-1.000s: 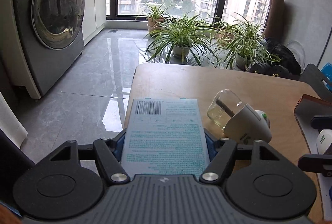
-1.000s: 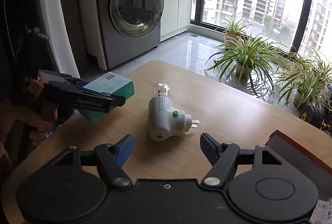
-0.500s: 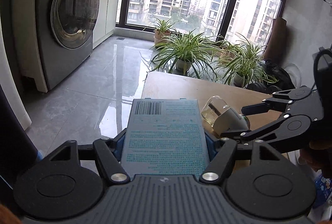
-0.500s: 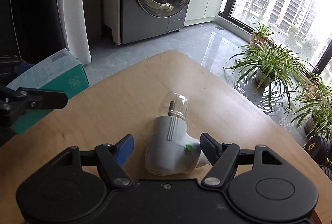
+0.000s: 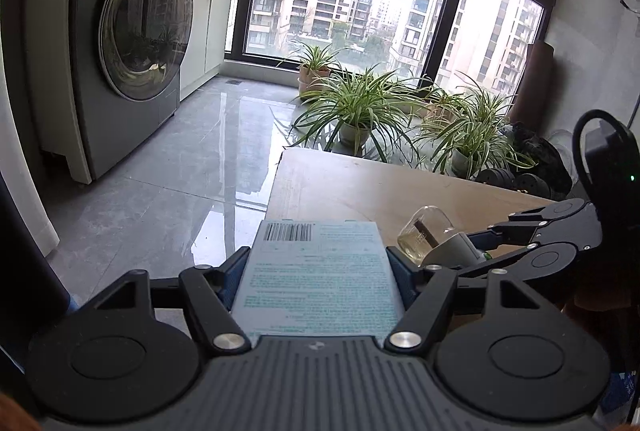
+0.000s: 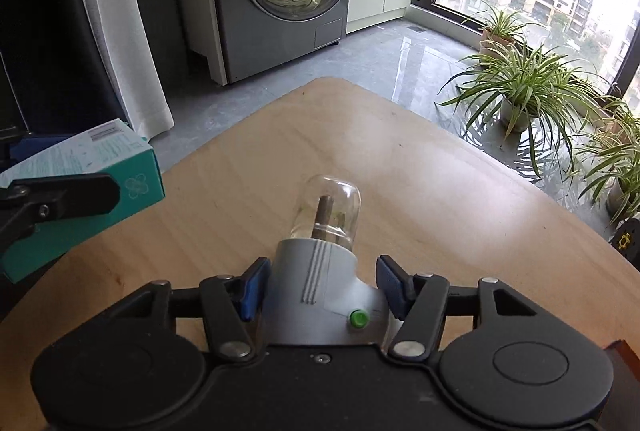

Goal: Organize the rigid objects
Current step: 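Carry the teal box with left tool while right tool carries the glass-bulb plug to the tray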

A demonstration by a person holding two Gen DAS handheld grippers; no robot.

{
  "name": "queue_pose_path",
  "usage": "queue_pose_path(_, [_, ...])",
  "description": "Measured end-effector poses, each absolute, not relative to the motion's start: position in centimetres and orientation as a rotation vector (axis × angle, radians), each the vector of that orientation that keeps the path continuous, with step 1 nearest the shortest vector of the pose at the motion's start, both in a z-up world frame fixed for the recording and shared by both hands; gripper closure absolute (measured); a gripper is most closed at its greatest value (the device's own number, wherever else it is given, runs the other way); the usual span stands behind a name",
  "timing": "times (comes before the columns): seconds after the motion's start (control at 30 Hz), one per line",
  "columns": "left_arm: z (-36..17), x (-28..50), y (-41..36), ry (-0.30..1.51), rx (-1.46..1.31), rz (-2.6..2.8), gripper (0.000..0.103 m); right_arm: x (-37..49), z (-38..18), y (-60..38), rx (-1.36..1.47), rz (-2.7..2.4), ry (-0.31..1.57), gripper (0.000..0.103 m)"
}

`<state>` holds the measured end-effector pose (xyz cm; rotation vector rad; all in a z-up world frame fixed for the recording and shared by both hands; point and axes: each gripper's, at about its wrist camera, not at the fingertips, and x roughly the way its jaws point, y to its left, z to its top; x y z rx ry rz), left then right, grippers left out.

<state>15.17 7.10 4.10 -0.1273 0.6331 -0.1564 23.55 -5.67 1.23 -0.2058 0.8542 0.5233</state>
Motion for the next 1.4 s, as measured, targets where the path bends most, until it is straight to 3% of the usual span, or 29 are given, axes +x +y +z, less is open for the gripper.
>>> queue_pose_path(0.47, [5.0,11.7,3.5,0.602,-0.100,-0.267,0.031,9.2,9.2,-14.1,0.159,0.331,0.696,0.033])
queue_pose_path(0.87, [5.1,5.2,-3.3,0.648,-0.097,-0.427,0.031,-1.9,9.6,-22.2,0.178,0.023,0.690,0.033])
queue_pose_path(1.4, [6.6,3.4,-11.0,0.611,-0.032,-0.513,0.031,-7.6,9.7,-29.1,0.233,-0.139,0.602,0.033])
